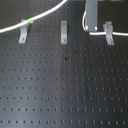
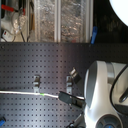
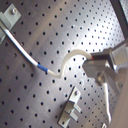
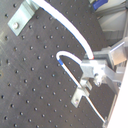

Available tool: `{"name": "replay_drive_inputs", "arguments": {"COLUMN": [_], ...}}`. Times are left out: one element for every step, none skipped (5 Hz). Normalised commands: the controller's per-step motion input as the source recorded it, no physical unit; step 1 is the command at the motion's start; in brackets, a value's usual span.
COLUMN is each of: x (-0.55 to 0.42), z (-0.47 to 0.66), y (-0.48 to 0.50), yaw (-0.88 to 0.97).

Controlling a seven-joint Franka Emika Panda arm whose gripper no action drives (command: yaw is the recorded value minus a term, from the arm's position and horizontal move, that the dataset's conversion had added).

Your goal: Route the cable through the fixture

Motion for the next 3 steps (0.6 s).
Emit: {"name": "replay_drive_inputs", "arguments": {"x": [0.004, -0.141, -0.042], "z": [0.00, 0.04, 0.30], "y": [0.041, 0.143, 0.195], "yaw": [0.00, 0.00, -0.09]}}
